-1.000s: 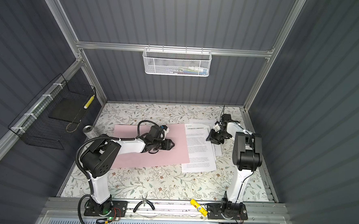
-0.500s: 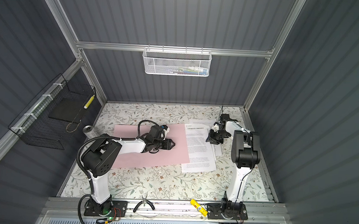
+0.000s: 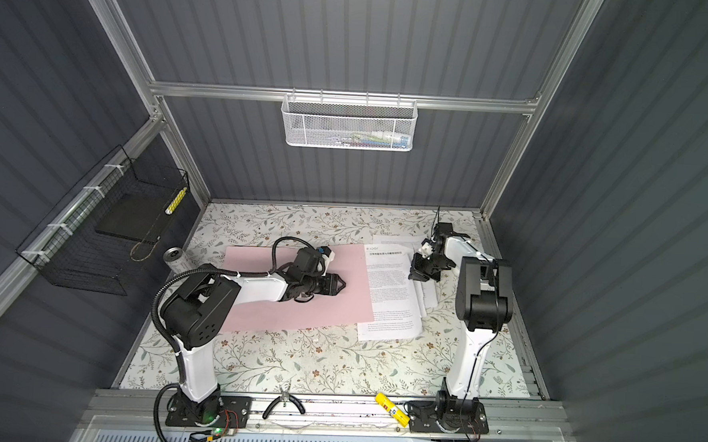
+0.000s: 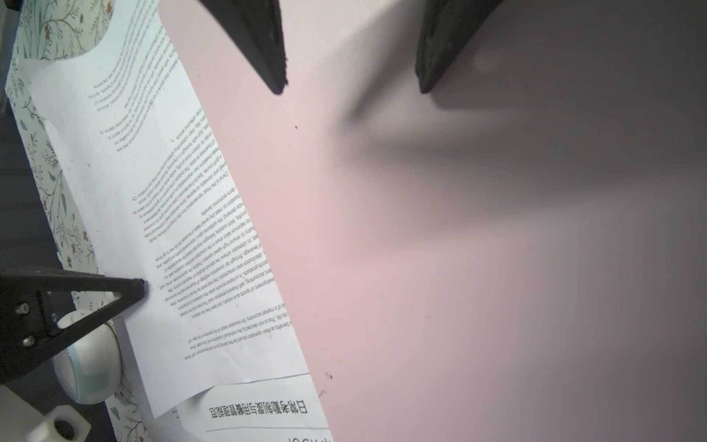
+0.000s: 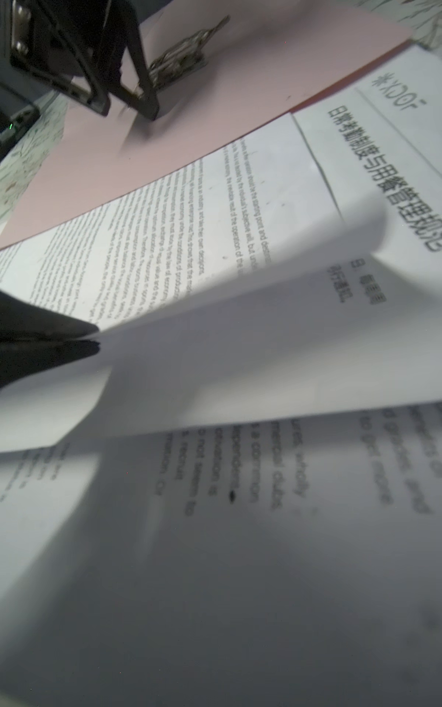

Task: Put the files into the folder
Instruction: 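Lift the paper sheets with the right gripper while the left moves to the clip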

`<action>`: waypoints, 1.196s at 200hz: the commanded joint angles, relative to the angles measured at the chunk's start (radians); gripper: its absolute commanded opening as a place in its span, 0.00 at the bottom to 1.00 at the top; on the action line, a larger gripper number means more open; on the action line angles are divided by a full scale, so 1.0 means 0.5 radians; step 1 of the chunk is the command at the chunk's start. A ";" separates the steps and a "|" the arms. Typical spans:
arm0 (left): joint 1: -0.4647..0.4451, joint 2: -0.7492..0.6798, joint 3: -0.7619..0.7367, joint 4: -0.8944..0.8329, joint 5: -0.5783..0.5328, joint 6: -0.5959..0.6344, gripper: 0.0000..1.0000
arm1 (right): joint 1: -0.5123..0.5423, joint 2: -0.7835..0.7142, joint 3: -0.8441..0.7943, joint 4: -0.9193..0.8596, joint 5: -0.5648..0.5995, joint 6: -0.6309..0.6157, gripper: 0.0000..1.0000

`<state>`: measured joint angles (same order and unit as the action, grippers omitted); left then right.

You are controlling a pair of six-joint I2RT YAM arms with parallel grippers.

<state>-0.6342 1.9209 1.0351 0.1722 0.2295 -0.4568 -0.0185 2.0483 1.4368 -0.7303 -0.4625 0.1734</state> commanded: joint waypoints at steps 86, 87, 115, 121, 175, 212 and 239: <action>0.122 -0.326 0.377 -0.731 -0.154 0.214 0.57 | 0.162 -0.620 0.118 -0.194 0.186 0.189 0.00; 0.126 -0.327 0.379 -0.737 -0.156 0.214 0.57 | 0.165 -0.626 0.124 -0.198 0.187 0.191 0.00; 0.265 -0.476 0.395 -0.788 -0.286 0.132 0.57 | 0.295 -0.761 0.310 -0.309 0.232 0.232 0.00; 0.308 -0.520 0.369 -0.774 -0.304 0.088 0.57 | 0.330 -0.782 0.353 -0.319 0.312 0.246 0.00; 0.404 -0.844 0.114 -0.736 -0.498 0.013 0.57 | 0.733 -0.814 0.916 -0.475 0.603 0.263 0.00; 0.427 -0.917 0.032 -0.757 -0.529 0.018 0.57 | 0.934 -0.769 1.055 -0.322 0.416 0.365 0.00; 0.474 -0.968 -0.015 -0.762 -0.543 0.009 0.57 | 0.983 -0.722 1.024 -0.151 0.272 0.491 0.00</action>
<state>-0.4198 1.4784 1.0519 -0.1833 -0.0196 -0.4397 0.4610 1.6577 1.9526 -0.8730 -0.2611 0.3496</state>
